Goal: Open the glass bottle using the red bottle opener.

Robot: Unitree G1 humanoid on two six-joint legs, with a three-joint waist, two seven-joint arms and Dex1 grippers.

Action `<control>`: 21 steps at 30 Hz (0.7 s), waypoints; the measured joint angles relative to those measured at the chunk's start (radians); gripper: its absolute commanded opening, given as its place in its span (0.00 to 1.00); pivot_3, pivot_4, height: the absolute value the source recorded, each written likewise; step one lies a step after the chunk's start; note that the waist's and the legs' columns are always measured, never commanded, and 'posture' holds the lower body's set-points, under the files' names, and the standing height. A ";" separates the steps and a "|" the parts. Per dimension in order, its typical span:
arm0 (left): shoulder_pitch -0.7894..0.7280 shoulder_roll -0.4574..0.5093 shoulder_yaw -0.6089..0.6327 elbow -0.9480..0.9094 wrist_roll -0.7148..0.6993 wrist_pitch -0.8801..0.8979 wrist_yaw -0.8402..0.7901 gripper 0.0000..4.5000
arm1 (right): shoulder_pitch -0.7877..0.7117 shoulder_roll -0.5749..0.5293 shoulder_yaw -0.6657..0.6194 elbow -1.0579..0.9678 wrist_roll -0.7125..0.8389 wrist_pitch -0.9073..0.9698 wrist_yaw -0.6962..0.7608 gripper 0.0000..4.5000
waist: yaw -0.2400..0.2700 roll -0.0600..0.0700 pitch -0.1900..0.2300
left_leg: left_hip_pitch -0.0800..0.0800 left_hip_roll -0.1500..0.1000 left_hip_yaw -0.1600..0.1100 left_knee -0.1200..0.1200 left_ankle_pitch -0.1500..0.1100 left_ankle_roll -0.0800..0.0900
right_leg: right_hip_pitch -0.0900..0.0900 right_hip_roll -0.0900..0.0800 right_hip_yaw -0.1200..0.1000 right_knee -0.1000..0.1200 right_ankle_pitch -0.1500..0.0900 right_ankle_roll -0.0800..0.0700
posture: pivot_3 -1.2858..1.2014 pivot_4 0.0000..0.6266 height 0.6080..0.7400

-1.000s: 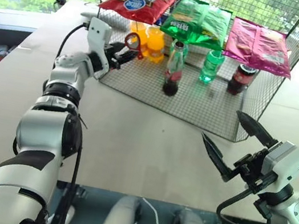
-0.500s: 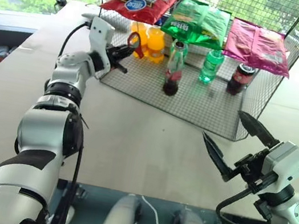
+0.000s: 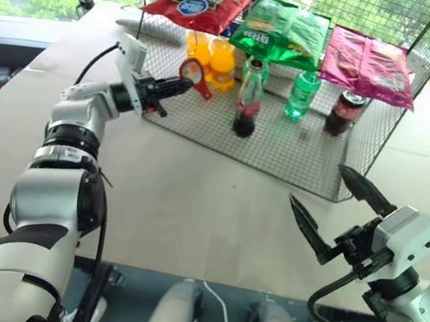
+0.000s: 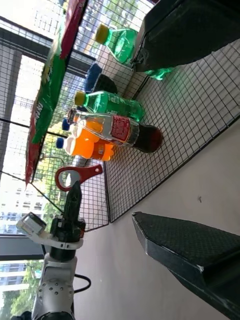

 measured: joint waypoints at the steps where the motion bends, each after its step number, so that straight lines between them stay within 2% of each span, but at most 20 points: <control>1: 0.032 0.006 -0.005 -0.058 -0.020 0.066 -0.029 0.02 | -0.015 0.002 0.000 0.007 0.017 0.024 -0.007 1.00 | 0.000 0.000 0.000 | 0.000 0.000 0.000 0.000 0.000 0.000 | 0.000 0.000 0.000 0.000 0.000 0.000 | 0.52 0.24 1.00; 4: 0.178 0.018 -0.043 -0.326 -0.100 0.299 -0.099 0.02 | -0.061 -0.025 -0.014 0.016 0.220 0.139 -0.013 1.00 | -0.002 0.000 0.000 | 0.000 0.001 0.000 0.000 0.000 0.000 | 0.000 -0.001 0.001 0.000 0.000 0.000 | 0.52 0.24 1.00; 5: 0.242 0.019 -0.062 -0.441 -0.138 0.386 -0.117 0.02 | -0.090 -0.059 -0.024 0.023 0.356 0.188 -0.015 1.00 | -0.004 0.000 0.000 | 0.000 0.001 0.000 0.000 0.000 0.000 | 0.000 -0.002 0.001 0.000 0.000 -0.001 | 0.52 0.24 1.00; 9: 0.341 0.013 -0.126 -0.690 -0.236 0.577 -0.134 0.02 | -0.217 -0.185 -0.044 0.058 0.682 0.294 -0.015 1.00 | 0.002 -0.001 0.001 | 0.001 0.001 -0.002 0.000 0.000 0.000 | 0.000 -0.003 -0.001 0.000 0.000 -0.001 | 0.52 0.24 1.00; 11: 0.341 0.015 -0.133 -0.769 -0.272 0.622 -0.134 0.02 | -0.293 -0.218 -0.035 0.094 0.738 0.338 -0.038 1.00 | 0.001 -0.001 0.001 | 0.002 0.001 -0.002 0.000 0.000 0.000 | 0.000 -0.004 0.000 0.000 0.000 -0.001 | 0.52 0.24 1.00; 15: 0.337 0.006 -0.177 -0.870 -0.311 0.651 -0.136 0.02 | -0.428 -0.218 0.016 0.201 0.773 0.408 -0.103 1.00 | 0.001 0.000 0.001 | 0.000 0.000 -0.001 0.000 0.000 0.000 | -0.001 -0.004 0.001 0.000 0.000 -0.001 | 0.52 0.24 1.00; 21: 0.322 -0.005 -0.241 -0.912 -0.334 0.650 -0.150 0.02 | -0.522 -0.185 0.082 0.323 0.856 0.498 -0.159 1.00 | 0.002 0.000 0.001 | -0.002 -0.001 0.000 -0.001 -0.001 0.001 | -0.003 -0.003 0.001 0.000 0.000 -0.002 | 0.52 0.24 1.00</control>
